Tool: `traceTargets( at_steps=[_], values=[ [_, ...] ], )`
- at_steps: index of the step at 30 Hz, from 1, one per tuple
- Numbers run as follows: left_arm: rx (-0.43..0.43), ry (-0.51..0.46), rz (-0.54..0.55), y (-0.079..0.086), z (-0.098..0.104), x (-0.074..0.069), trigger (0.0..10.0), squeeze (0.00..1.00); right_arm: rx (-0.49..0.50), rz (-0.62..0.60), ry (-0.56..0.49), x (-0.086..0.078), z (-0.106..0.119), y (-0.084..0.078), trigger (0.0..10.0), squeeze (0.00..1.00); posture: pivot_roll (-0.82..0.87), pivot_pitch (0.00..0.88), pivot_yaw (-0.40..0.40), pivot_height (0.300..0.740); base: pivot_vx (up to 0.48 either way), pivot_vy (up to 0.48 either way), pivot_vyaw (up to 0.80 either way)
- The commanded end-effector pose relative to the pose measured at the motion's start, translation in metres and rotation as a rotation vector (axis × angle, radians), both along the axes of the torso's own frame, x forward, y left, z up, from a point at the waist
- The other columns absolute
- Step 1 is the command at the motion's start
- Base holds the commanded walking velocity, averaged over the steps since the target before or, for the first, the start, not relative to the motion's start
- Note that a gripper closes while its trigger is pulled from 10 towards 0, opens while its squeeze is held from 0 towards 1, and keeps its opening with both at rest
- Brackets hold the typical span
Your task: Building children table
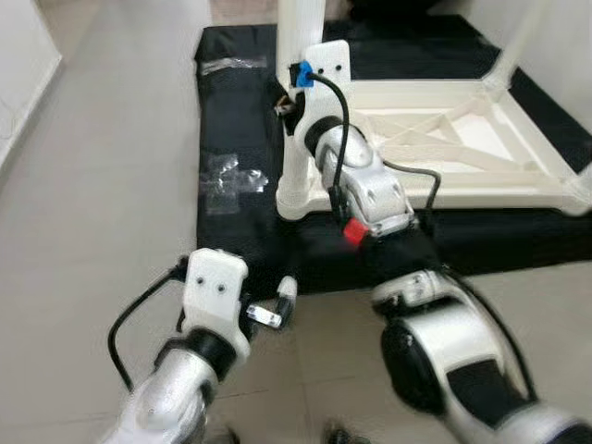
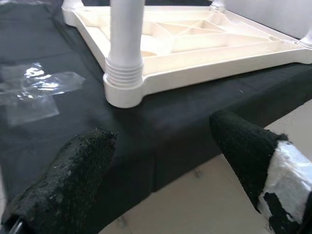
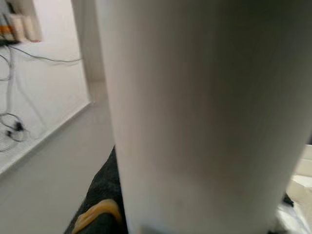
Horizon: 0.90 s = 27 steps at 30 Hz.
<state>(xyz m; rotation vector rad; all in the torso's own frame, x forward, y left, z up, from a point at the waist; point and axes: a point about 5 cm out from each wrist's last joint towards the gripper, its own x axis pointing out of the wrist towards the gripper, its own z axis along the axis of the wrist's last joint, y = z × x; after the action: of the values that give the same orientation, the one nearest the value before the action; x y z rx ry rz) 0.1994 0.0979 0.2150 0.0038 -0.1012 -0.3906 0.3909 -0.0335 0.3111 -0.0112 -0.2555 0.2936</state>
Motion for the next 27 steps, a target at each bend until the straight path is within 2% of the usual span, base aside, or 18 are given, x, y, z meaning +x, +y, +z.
traceTargets(
  at_steps=[1, 3, 6, 9, 12, 13, 14, 16, 17, 18, 19, 20, 22, 24, 25, 27],
  values=[
    [0.000, 0.019, 0.000, 0.001, -0.003, -0.001, 10.0, 0.00, -0.095, -0.101, 0.394, 0.006, -0.099, -0.012, 10.0, 0.00, 0.14, 0.307, -0.089, 0.740, 0.000, 0.000, 0.00],
    [0.002, 0.020, 0.004, 0.002, -0.003, -0.001, 10.0, 0.00, -0.101, -0.193, 0.401, 0.007, -0.100, -0.011, 10.0, 0.00, 0.14, 0.308, -0.089, 0.740, 0.000, 0.000, 0.00],
    [0.004, 0.019, 0.004, 0.003, -0.003, -0.001, 10.0, 0.00, -0.107, -0.227, 0.417, 0.007, -0.101, -0.011, 10.0, 0.00, 0.14, 0.308, -0.089, 0.740, 0.000, 0.000, 0.00],
    [0.006, 0.017, 0.003, 0.003, -0.003, -0.001, 10.0, 0.00, -0.066, -0.296, 0.466, 0.008, -0.103, -0.012, 10.0, 0.00, 0.14, 0.310, -0.090, 0.740, 0.000, 0.000, 0.00],
    [0.005, 0.011, 0.003, 0.004, -0.001, 0.001, 10.0, 0.00, 0.035, -0.454, 0.512, 0.009, -0.102, -0.018, 10.0, 0.00, 0.14, 0.312, -0.091, 0.740, 0.000, 0.000, 0.00],
    [0.005, 0.011, 0.003, 0.004, -0.001, 0.001, 10.0, 0.00, 0.035, -0.454, 0.512, 0.009, -0.102, -0.018, 10.0, 0.00, 0.14, 0.312, -0.091, 0.740, 0.000, 0.000, 0.00],
    [0.006, 0.010, 0.002, 0.004, -0.001, 0.001, 10.0, 0.00, 0.072, -0.506, 0.525, 0.008, -0.103, -0.020, 10.0, 0.00, 0.14, 0.315, -0.090, 0.740, 0.000, 0.000, 0.00],
    [0.006, 0.010, 0.002, 0.004, -0.001, 0.001, 10.0, 0.00, 0.072, -0.506, 0.525, 0.008, -0.103, -0.020, 10.0, 0.00, 0.14, 0.315, -0.090, 0.740, 0.000, 0.000, 0.00],
    [0.007, 0.008, 0.002, 0.004, 0.000, 0.001, 10.0, 0.00, 0.092, -0.582, 0.504, 0.008, -0.100, -0.025, 10.0, 0.00, 0.14, 0.315, -0.090, 0.740, 0.000, 0.000, 0.00],
    [0.007, 0.008, 0.002, 0.004, 0.000, 0.001, 10.0, 0.00, 0.092, -0.582, 0.504, 0.008, -0.100, -0.025, 10.0, 0.00, 0.14, 0.315, -0.090, 0.740, 0.000, 0.000, 0.00],
    [0.011, 0.007, 0.002, 0.005, 0.000, 0.001, 10.0, 0.00, 0.109, -0.666, 0.477, 0.008, -0.097, -0.031, 10.0, 0.00, 0.15, 0.319, -0.090, 0.740, 0.000, 0.000, 0.00],
    [0.011, 0.007, 0.002, 0.005, 0.000, 0.001, 10.0, 0.00, 0.109, -0.666, 0.477, 0.008, -0.097, -0.031, 10.0, 0.00, 0.15, 0.319, -0.090, 0.740, 0.000, 0.000, 0.00],
    [0.016, 0.005, 0.007, 0.007, 0.000, 0.002, 10.0, 0.00, 0.141, -0.792, 0.420, 0.005, -0.091, -0.036, 10.0, 0.00, 0.15, 0.319, -0.090, 0.740, 0.000, 0.000, 0.00],
    [0.018, 0.002, 0.010, 0.008, 0.001, 0.003, 10.0, 0.00, 0.149, -0.819, 0.388, 0.003, -0.089, -0.034, 10.0, 0.00, 0.15, 0.322, -0.088, 0.740, 0.000, 0.000, 0.00],
    [0.019, -0.002, 0.015, 0.009, 0.002, 0.004, 10.0, 0.00, 0.142, -0.863, 0.335, 0.000, -0.084, -0.030, 10.0, 0.00, 0.16, 0.321, -0.090, 0.740, 0.000, 0.000, 0.00],
    [0.019, -0.002, 0.015, 0.009, 0.002, 0.004, 10.0, 0.00, 0.142, -0.863, 0.335, 0.000, -0.084, -0.030, 10.0, 0.00, 0.16, 0.321, -0.090, 0.740, 0.000, 0.000, 0.00]
  ],
)
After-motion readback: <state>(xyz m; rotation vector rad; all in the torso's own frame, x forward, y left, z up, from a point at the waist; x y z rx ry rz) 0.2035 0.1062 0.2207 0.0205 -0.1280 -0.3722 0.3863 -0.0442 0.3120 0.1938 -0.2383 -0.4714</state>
